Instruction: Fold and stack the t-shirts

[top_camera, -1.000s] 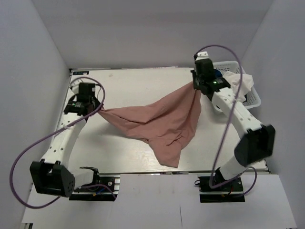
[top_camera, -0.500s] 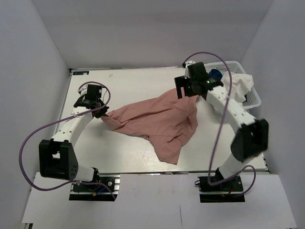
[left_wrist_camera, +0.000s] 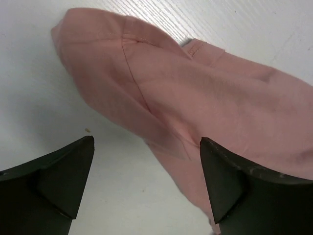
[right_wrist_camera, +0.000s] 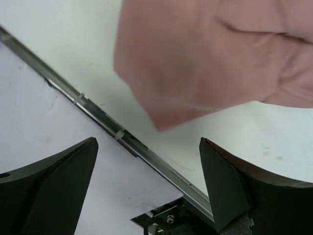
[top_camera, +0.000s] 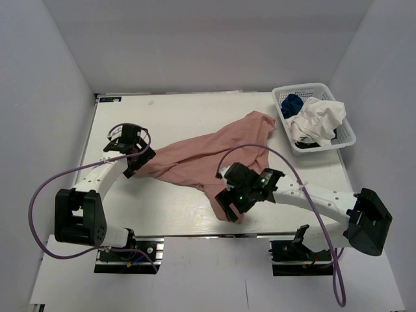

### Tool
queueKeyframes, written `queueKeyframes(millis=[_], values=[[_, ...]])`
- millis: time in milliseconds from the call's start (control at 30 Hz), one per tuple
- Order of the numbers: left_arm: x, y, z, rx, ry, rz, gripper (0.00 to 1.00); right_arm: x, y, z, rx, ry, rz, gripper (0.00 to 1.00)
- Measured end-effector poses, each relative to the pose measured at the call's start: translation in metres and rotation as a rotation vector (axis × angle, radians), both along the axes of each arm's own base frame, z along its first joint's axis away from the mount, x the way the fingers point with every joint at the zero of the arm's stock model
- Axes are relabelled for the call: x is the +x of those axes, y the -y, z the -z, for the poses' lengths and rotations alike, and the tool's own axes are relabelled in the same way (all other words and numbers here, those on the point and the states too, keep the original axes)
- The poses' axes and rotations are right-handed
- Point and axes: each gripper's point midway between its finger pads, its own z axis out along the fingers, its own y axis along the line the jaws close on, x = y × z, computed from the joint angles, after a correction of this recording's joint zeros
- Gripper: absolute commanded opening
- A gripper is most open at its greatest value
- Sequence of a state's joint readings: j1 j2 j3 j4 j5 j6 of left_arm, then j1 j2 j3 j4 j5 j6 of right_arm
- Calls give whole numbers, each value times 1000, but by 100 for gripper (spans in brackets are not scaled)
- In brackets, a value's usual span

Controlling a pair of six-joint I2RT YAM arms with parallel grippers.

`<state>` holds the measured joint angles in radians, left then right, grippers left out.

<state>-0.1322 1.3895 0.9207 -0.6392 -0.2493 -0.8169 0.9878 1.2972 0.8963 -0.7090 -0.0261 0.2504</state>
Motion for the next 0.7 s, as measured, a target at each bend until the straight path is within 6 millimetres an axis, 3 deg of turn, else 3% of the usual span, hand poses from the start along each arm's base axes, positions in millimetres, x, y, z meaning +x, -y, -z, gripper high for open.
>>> queueKeyframes(millis=[100,300,467,600,700], values=[[-2,-1,-3,-6,5,-27,100,-17,-6,9,-22,11,-51,90],[-10,-17,-2,26,-8,-115,100,-23,-13,41,-87,42,-60,84],[-9,-48,19,42,-69,-235,100,-19,-4,66,-143,71,-18,77],[-15,-69,47,41,-162,-311,100,-11,-6,70,-148,105,0,69],[-12,-80,49,29,-152,-348,100,-5,-13,70,-131,124,5,61]])
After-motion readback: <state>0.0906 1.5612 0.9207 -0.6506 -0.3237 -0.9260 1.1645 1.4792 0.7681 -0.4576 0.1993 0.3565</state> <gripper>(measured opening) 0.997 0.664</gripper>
